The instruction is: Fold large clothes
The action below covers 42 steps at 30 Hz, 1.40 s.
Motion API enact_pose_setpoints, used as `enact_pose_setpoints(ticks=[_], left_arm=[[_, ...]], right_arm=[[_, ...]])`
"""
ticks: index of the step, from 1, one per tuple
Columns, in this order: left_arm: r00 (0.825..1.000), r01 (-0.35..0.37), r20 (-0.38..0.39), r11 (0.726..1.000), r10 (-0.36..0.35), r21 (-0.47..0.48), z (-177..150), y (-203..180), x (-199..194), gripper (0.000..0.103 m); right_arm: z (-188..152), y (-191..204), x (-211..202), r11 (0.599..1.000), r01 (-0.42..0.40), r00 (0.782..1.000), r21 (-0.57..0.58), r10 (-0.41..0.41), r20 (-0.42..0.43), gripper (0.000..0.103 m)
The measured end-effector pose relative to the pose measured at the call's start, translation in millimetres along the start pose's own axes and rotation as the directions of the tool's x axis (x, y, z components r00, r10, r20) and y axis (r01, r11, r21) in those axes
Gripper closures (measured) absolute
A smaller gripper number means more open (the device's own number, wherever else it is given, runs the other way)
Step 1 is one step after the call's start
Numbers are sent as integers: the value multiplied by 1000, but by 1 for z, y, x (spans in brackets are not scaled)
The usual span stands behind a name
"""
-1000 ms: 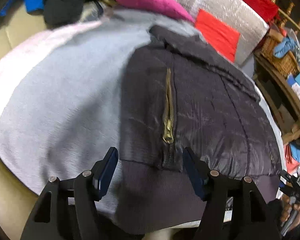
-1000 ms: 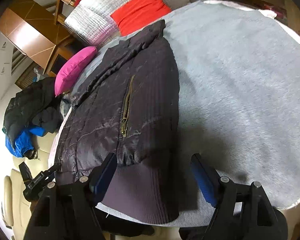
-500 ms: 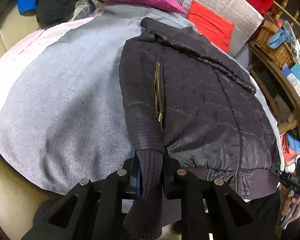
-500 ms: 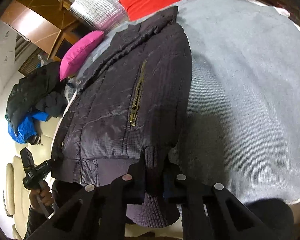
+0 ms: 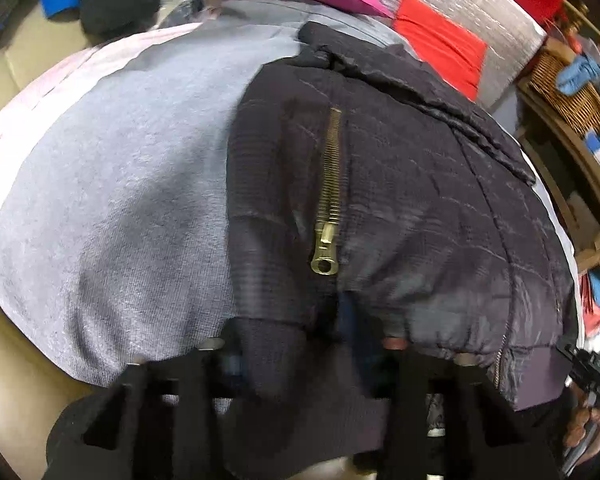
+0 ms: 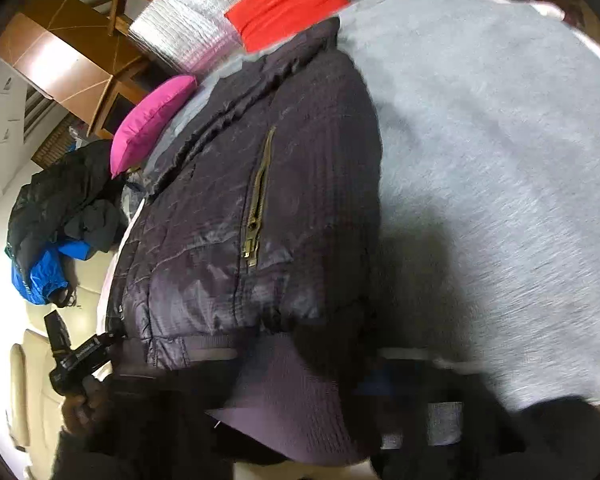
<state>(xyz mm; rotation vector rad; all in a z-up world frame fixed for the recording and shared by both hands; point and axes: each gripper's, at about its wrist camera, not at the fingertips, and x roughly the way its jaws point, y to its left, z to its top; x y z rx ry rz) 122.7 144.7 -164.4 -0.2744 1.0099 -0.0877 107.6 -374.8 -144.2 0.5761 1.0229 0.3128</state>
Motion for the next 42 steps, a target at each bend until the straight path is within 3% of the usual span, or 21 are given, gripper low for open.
enact_pose_setpoints(ticks=[2, 7, 14, 22, 26, 42], left_arm=[[1000, -3, 2, 1000, 3, 17, -1, 2, -8, 80], [999, 34, 21, 999, -34, 14, -3, 7, -28, 86], [998, 51, 21, 999, -51, 5, -18, 13, -37, 86], [997, 63, 38, 998, -64, 12, -11, 14, -22, 86], [995, 89, 40, 996, -88, -13, -11, 20, -18, 85], [996, 62, 58, 998, -63, 18, -18, 18, -18, 85]], right_arm=[[-2, 2, 2, 1000, 2, 1000, -19, -2, -9, 85], [-2, 1, -9, 999, -47, 999, -14, 46, -13, 88], [-14, -8, -20, 998, -62, 998, -24, 61, -29, 88], [-25, -15, -24, 997, -80, 996, -23, 79, -27, 88], [-26, -16, -21, 997, -64, 998, -41, 63, -31, 88], [-25, -1, -21, 992, -13, 1000, -129, 12, -11, 88]])
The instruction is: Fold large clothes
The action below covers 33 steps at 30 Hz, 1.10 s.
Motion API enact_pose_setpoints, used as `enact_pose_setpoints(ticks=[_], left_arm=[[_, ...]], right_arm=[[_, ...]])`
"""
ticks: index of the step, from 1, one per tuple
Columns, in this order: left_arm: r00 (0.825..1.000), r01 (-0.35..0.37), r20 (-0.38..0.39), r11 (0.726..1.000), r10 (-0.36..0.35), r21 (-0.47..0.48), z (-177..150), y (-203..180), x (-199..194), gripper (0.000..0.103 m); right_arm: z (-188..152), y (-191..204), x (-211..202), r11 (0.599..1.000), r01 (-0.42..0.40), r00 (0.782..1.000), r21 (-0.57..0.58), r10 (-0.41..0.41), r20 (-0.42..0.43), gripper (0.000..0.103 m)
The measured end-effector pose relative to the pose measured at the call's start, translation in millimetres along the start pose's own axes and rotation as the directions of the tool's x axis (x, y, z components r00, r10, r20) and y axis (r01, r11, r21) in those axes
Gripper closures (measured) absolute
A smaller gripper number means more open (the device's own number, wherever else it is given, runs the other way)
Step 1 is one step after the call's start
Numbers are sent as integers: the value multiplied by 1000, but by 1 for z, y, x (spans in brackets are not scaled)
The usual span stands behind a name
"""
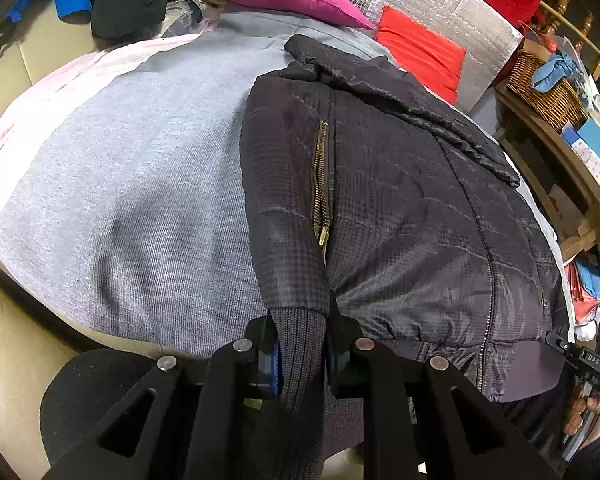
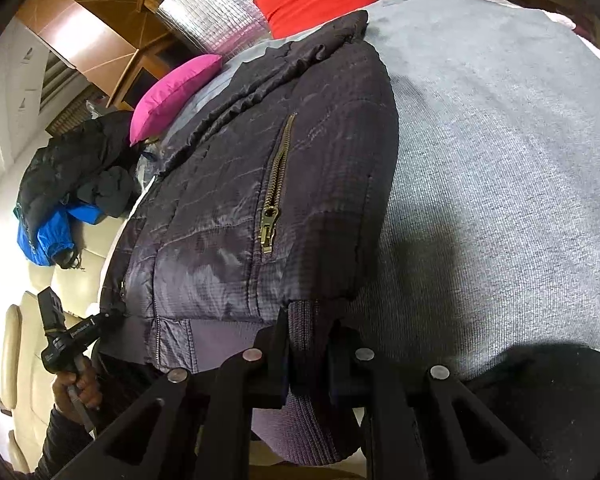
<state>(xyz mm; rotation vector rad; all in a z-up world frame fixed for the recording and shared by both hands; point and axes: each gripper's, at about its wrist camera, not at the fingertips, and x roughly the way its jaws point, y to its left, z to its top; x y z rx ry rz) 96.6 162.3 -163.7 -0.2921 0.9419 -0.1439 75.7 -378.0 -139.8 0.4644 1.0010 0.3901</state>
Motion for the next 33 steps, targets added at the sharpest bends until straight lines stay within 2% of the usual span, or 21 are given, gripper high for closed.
enact_pose_setpoints(ticks=[33], left_arm=[[1000, 17, 19, 1000, -17, -5, -4, 3, -5, 84]], right_arm=[[0, -4, 0, 1000, -22, 1000, 16, 22, -2, 88]])
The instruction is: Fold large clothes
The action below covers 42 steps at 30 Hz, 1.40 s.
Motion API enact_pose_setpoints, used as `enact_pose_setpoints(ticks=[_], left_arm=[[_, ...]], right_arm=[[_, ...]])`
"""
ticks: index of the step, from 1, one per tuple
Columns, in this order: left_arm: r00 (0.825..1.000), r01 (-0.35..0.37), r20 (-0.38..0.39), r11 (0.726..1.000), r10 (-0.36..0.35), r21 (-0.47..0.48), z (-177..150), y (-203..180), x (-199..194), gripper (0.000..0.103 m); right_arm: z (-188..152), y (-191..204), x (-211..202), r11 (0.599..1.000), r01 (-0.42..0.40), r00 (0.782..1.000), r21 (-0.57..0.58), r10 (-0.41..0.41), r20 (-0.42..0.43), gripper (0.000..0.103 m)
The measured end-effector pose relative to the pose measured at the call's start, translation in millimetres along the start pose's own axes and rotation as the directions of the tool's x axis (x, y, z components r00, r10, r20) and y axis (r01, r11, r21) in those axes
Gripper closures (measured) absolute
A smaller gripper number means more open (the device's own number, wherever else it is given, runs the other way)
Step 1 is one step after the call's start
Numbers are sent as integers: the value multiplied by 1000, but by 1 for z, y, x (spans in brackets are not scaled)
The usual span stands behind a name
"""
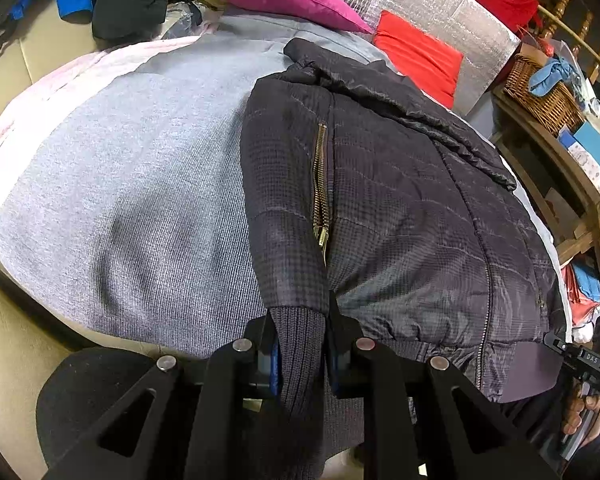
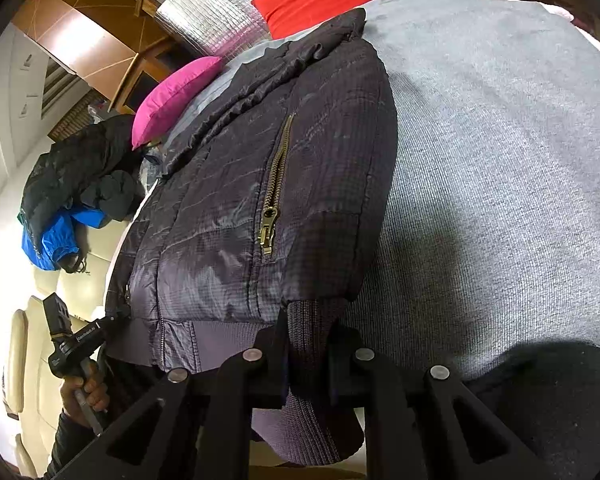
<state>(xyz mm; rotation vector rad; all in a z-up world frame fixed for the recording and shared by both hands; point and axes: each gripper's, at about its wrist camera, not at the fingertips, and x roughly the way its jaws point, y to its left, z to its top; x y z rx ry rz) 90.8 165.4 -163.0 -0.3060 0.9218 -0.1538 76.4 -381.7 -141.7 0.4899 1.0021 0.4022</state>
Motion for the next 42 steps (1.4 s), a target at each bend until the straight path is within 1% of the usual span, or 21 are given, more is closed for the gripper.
enact_pose_setpoints(ticks=[9, 42], left_arm=[[1000, 9, 9, 1000, -9, -4, -1, 1, -3, 84], [1000, 11, 23, 1000, -11, -3, -4, 1, -5, 84]], right_arm=[[0, -3, -3, 1000, -25, 1000, 11, 25, 3, 88], [-5, 2, 3, 1000, -6, 1000, 16, 6, -8, 88]])
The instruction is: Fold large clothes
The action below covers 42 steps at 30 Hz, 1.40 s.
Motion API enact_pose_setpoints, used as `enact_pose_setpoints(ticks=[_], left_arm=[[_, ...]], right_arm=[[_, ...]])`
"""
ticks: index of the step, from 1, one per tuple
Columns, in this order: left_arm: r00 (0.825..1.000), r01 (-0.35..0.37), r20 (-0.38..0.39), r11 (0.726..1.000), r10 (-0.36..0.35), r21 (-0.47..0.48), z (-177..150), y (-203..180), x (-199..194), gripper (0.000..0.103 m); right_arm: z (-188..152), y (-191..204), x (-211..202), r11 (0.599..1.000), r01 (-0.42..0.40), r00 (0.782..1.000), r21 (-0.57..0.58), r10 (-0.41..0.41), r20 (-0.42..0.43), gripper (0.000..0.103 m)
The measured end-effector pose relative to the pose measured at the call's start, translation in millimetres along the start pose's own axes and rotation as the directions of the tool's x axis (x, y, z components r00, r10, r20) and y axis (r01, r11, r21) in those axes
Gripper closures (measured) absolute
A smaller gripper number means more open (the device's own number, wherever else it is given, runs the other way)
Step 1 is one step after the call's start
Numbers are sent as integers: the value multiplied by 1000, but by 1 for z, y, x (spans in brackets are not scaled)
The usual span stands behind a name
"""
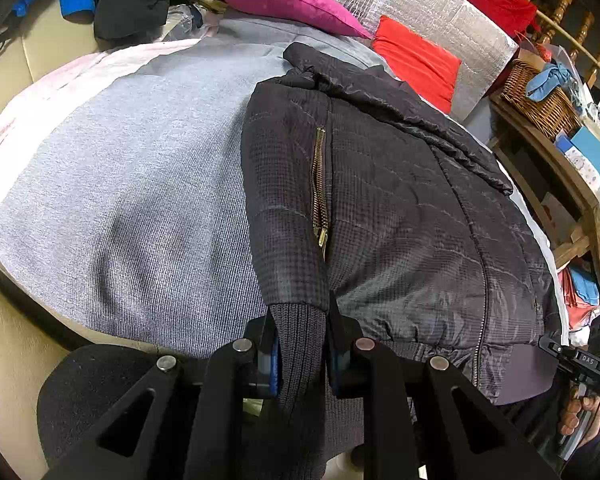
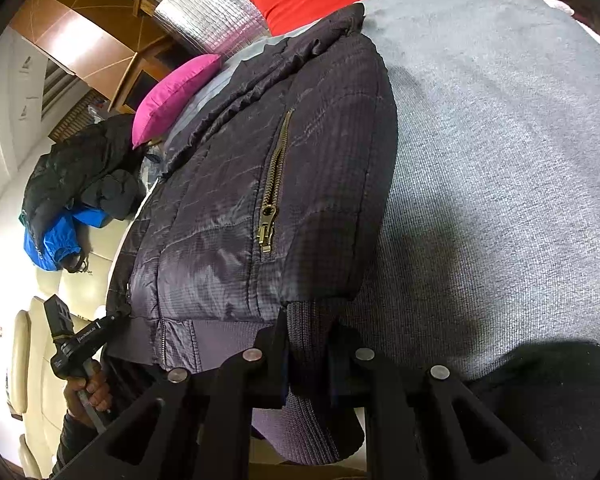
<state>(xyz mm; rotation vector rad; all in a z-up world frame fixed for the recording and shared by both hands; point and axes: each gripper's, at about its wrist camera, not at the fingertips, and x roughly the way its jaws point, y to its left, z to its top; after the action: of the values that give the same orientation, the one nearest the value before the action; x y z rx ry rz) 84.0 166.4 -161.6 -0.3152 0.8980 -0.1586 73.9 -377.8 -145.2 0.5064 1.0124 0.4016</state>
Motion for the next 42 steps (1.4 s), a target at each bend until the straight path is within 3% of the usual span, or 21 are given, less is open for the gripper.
enact_pose_setpoints(ticks=[10, 13, 17, 23, 25, 27, 28, 32, 36, 42], left_arm=[[1000, -2, 5, 1000, 2, -6, -2, -3, 1, 84], [1000, -1, -7, 1000, 1, -18, -2, -1, 2, 80], [1000, -10, -9, 1000, 9, -17, -2, -2, 3, 77], [999, -35, -24, 999, 35, 22, -3, -10, 9, 68], [999, -46, -26, 998, 47, 33, -4, -12, 9, 71], [999, -38, -23, 999, 39, 39, -3, -13, 7, 81], [999, -30, -17, 999, 31, 39, -3, -13, 5, 85], [1000, 29, -5, 999, -29, 27, 0, -12, -12, 88], [995, 95, 16, 995, -96, 41, 4, -14, -37, 88], [981, 173, 78, 984, -175, 39, 12, -19, -76, 88]], right_arm=[[0, 0, 5, 1000, 15, 1000, 9, -15, -21, 83], [-1, 1, 6, 1000, 24, 1000, 6, -24, -20, 81], [-2, 4, 9, 1000, 24, 999, -4, -25, -31, 67], [-3, 7, 10, 999, 32, 999, -12, -32, -42, 66], [-3, 8, 11, 999, 36, 998, -18, -37, -54, 71], [-4, 6, 11, 1000, 29, 997, -9, -30, -66, 84], [-4, 6, 11, 1000, 25, 997, -8, -26, -71, 86], [-4, 7, 4, 1000, -2, 997, 4, 2, -72, 89], [-1, 11, -22, 996, -89, 995, 14, 90, -36, 90], [2, 10, -61, 971, -234, 972, 48, 231, 49, 90]])
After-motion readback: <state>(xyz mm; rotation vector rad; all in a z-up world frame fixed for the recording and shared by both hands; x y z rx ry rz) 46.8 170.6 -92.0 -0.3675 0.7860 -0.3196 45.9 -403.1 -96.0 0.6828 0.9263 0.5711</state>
